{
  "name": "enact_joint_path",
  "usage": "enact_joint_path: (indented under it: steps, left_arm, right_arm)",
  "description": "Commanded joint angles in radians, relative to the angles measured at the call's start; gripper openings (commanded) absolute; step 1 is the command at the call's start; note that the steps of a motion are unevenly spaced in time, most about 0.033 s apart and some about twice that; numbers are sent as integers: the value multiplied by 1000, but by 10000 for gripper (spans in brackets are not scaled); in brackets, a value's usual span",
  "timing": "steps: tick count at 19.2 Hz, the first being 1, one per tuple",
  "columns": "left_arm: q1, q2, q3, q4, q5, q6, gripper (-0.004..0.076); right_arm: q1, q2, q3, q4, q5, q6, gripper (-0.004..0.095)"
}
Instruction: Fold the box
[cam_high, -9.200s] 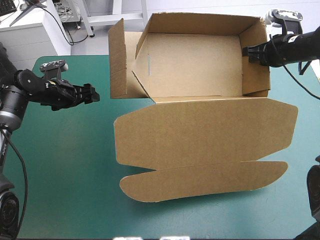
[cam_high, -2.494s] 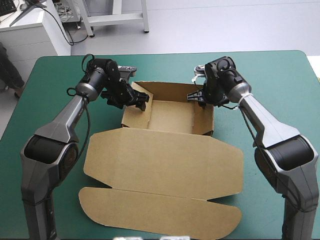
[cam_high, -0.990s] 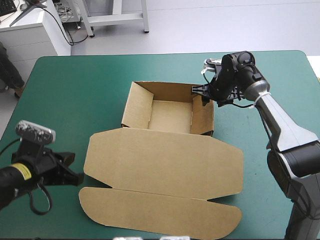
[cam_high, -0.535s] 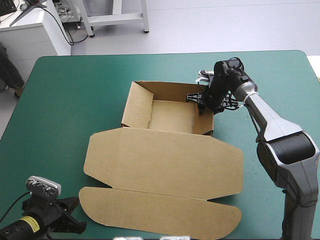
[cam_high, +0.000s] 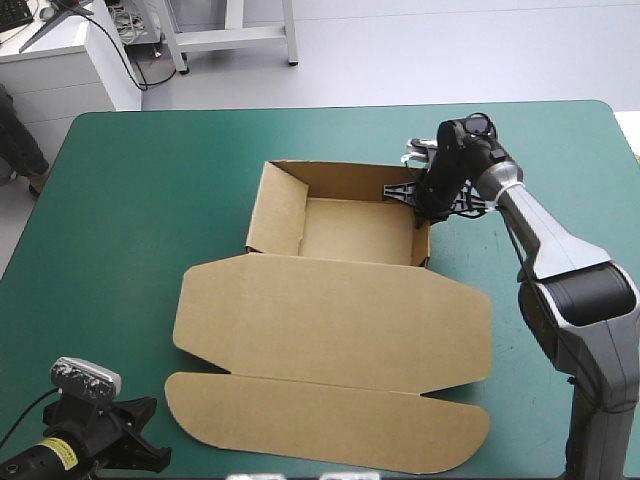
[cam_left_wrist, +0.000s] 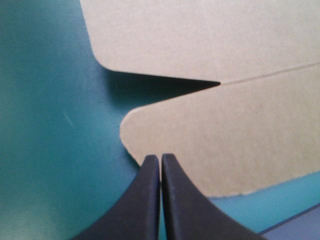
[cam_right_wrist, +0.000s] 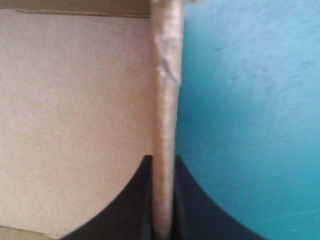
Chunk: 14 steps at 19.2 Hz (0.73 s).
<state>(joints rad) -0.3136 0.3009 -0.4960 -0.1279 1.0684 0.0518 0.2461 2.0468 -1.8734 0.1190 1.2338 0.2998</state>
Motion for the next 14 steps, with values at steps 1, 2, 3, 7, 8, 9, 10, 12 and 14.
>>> enact_joint_path:
  steps: [1, 2, 3, 7, 8, 9, 10, 12, 14]
  left_arm:
    - [-3, 10, -24, -10, -38, 5, -8]
    - [-3, 10, -24, -10, -36, 5, -8]
    - [-3, 10, -24, -10, -28, 5, -8]
    - [-3, 10, -24, -12, 11, 5, -8]
    - [-3, 10, -24, -12, 11, 5, -8]
    - [-3, 10, -24, -14, 9, 5, -8]
    - [-3, 10, -24, -23, 7, 5, -8]
    - [-3, 10, -24, -24, 7, 5, -8]
    - [-3, 10, -24, -24, 7, 5, -8]
  right_arm:
    - [-115, -116, -22, -71, 19, -28, -2]
    - [-154, -123, -22, -71, 19, -46, -2]
    - [-229, -142, -22, -63, 19, -68, -2]
    - [-484, -171, -22, -77, 19, -170, -2]
    - [-566, -171, -22, -77, 17, -200, -2]
    - [-612, -169, -22, -77, 17, -209, -2]
    - [-700, -162, -22, -78, 17, -221, -2]
    - [-798, -158, -22, -78, 17, -237, -2]
    - [-857, -152, -22, -78, 17, -261, -1]
